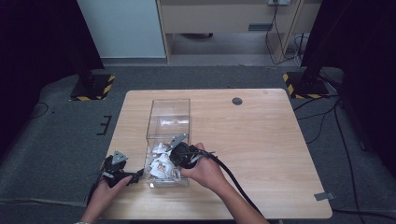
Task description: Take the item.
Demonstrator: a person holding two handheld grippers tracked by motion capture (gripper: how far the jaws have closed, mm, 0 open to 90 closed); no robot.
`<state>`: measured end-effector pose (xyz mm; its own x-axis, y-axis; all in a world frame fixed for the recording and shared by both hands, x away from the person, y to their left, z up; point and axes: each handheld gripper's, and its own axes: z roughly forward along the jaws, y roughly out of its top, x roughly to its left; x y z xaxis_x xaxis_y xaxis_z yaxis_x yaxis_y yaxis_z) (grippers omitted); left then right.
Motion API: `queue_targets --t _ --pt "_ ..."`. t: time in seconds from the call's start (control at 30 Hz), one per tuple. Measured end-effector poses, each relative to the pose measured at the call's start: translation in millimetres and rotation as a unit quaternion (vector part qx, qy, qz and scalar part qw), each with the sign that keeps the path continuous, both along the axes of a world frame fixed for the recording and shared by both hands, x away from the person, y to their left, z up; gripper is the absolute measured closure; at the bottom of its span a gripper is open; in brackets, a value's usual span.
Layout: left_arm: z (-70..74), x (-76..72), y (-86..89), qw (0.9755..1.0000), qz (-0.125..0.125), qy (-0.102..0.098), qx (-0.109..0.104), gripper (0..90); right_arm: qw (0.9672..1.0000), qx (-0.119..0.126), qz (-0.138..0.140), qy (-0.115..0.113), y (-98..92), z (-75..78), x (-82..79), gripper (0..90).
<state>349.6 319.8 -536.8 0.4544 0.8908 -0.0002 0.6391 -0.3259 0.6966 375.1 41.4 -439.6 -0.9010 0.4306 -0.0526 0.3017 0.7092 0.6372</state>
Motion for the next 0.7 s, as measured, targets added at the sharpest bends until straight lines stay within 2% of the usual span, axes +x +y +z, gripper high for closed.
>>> queue_targets --t 0.17,0.53,0.7 --pt "0.0 0.0 0.0 1.0000 0.000 0.000 0.000 0.0 1.0000 0.010 0.001 0.002 -2.7 4.0 0.3 89.6" --pt "0.0 0.0 -0.1 1.0000 0.001 0.000 -0.001 0.0 0.9982 0.055 -0.011 -0.018 -19.5 37.7 -0.8 89.9" --pt "0.0 0.0 -0.1 1.0000 0.000 0.000 -0.001 0.0 0.9971 0.070 -0.022 -0.019 -28.2 46.2 0.0 90.0"
